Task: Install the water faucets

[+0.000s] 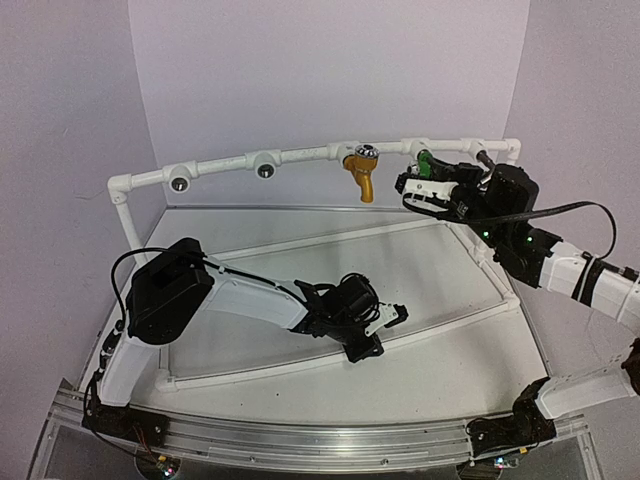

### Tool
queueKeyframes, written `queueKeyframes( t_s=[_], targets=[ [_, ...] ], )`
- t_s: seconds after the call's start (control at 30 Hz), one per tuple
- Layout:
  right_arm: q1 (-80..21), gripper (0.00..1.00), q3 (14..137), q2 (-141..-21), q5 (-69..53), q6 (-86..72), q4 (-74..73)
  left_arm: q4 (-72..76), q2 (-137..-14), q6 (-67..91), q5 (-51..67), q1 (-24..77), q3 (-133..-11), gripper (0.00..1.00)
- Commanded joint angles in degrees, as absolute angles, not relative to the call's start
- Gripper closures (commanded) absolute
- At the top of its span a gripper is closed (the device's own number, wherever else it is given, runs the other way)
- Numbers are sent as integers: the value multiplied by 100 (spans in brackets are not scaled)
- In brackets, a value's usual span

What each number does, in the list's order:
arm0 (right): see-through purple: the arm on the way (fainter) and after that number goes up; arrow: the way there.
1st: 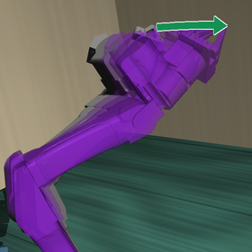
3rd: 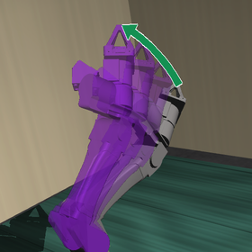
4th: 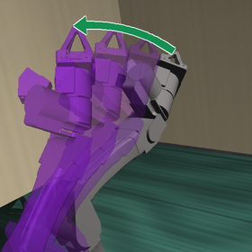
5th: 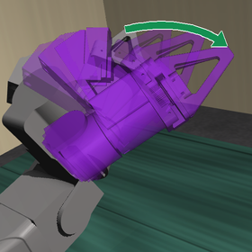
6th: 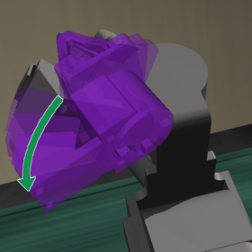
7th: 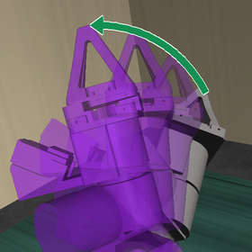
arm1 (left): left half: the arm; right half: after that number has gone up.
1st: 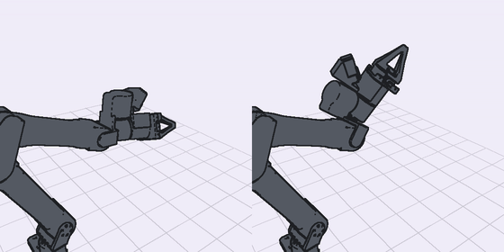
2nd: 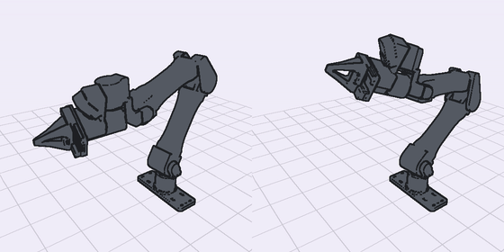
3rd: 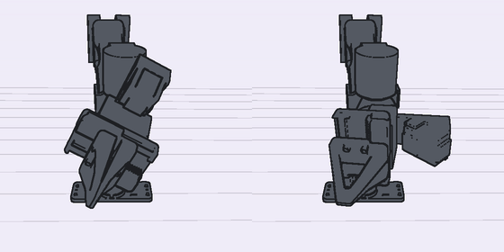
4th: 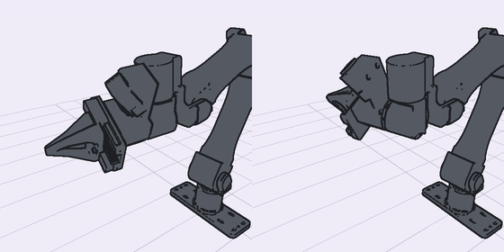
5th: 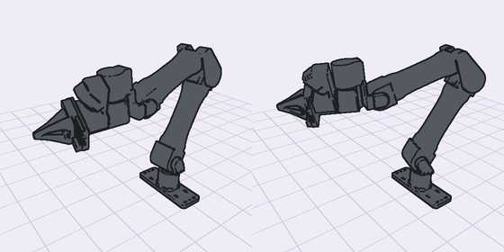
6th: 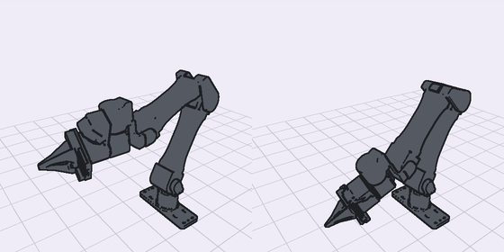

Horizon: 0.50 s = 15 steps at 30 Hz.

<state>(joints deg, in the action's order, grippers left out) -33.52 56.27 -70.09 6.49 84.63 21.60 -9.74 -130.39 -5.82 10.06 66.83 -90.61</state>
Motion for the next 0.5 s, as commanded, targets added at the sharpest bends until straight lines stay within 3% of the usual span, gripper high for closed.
queueKeyframes(
  t_s=[0.0,0.47],
  targets=[
    [-3182,100,5812,-7174,1458,7775,2462,-1439,-13101,-571,1626,7080,-8915,100],
    [-3151,100,5617,-7280,1812,6586,2827,-1467,-13099,-580,1612,7137,-8946,100]
  ],
)
